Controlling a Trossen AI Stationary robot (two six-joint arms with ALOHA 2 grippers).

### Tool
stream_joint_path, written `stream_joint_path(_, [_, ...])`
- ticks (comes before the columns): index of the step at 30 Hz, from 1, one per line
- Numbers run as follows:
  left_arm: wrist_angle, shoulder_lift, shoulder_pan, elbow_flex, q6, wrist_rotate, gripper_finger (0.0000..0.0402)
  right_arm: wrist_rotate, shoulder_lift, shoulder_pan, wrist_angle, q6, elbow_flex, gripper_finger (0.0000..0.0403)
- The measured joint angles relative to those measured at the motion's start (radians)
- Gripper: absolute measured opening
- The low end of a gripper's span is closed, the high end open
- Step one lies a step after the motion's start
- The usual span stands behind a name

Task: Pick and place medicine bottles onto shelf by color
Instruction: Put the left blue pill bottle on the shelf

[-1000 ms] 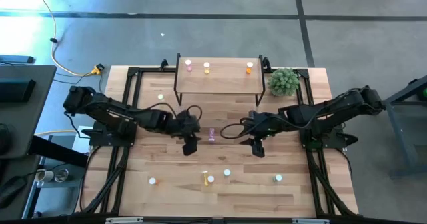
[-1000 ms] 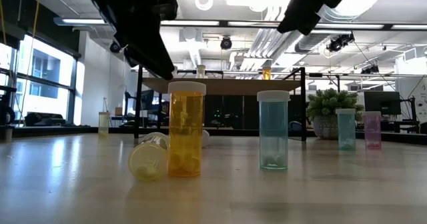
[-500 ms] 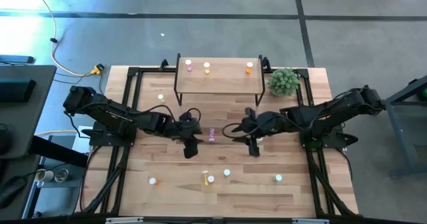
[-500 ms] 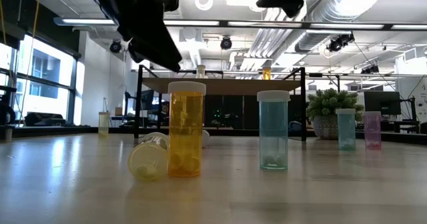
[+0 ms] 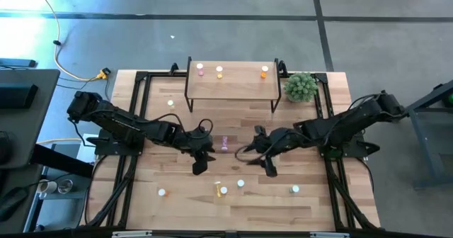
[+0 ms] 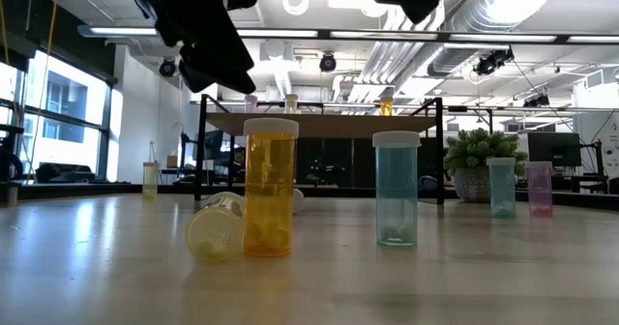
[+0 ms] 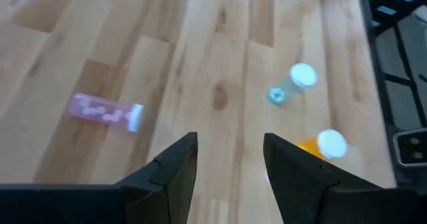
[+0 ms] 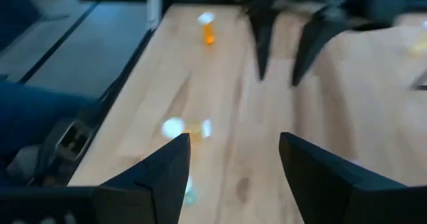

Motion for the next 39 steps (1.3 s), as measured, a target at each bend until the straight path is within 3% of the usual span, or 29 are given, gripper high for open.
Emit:
stream_joint_path(14, [0.038,0.0,-0.095,0.0,-0.057,-0.011,0.0161,-0.027,0.216,0.112,0.151,-0.102,0.0,0.022])
stream_joint_path(26, [0.04,0.0,-0.106,0.0,-0.076,-0.039,0.0161,-0.027,0.383,0.13,0.222,-0.101,0.0,0.022])
stream_joint_path(39, [0.039,0.0,-0.106,0.0,-0.078,-0.039,0.0161,-0.01,0.445,0.129,0.23,-0.092,0.0,0.0216])
